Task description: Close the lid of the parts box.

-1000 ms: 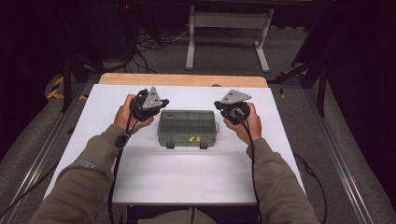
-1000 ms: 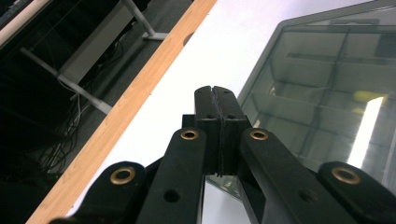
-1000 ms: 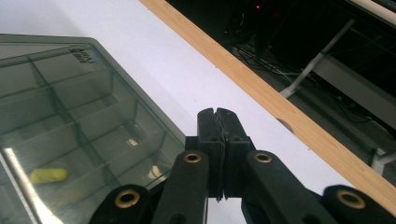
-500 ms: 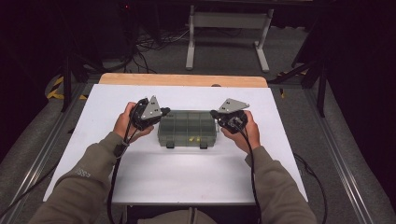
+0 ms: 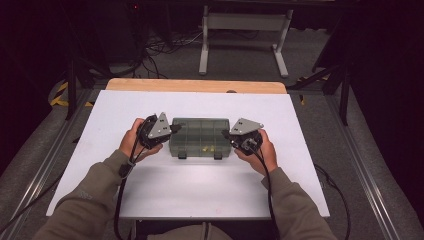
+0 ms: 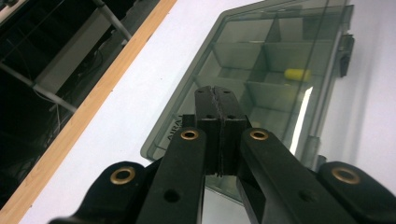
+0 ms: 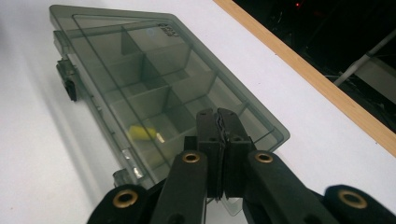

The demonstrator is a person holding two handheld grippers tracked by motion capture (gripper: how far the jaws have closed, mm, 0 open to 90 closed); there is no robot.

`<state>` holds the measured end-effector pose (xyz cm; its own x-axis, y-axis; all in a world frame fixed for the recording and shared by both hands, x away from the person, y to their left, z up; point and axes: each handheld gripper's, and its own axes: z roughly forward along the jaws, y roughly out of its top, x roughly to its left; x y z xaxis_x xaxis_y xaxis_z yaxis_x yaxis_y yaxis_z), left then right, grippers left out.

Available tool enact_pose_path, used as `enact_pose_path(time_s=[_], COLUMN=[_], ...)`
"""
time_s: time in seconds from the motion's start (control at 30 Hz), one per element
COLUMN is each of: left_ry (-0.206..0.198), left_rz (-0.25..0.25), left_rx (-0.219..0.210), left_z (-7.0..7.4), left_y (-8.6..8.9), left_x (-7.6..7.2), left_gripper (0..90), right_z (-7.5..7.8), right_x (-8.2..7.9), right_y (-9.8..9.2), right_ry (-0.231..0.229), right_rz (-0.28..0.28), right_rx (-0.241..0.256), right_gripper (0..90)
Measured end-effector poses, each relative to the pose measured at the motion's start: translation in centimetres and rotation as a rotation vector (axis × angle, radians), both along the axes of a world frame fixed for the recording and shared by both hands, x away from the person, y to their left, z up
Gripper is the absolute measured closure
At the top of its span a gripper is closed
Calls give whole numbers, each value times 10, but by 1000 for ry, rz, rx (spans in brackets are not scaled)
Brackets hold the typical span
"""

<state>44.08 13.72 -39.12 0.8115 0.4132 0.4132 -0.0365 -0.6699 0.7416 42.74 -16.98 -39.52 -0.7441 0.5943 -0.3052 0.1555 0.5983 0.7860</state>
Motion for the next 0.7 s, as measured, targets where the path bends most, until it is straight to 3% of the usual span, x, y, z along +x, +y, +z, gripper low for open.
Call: enact_pose_path(time_s=[0.7], left_ry=[17], left_rz=[-37], left_rx=[-13], left_z=[-18], left_y=[3], left_x=[-26], left_gripper=[900], right_z=[-16], right_x=[-20], right_y=[0], right_ry=[7], right_rz=[23], right_rx=[-8], right_gripper=[893])
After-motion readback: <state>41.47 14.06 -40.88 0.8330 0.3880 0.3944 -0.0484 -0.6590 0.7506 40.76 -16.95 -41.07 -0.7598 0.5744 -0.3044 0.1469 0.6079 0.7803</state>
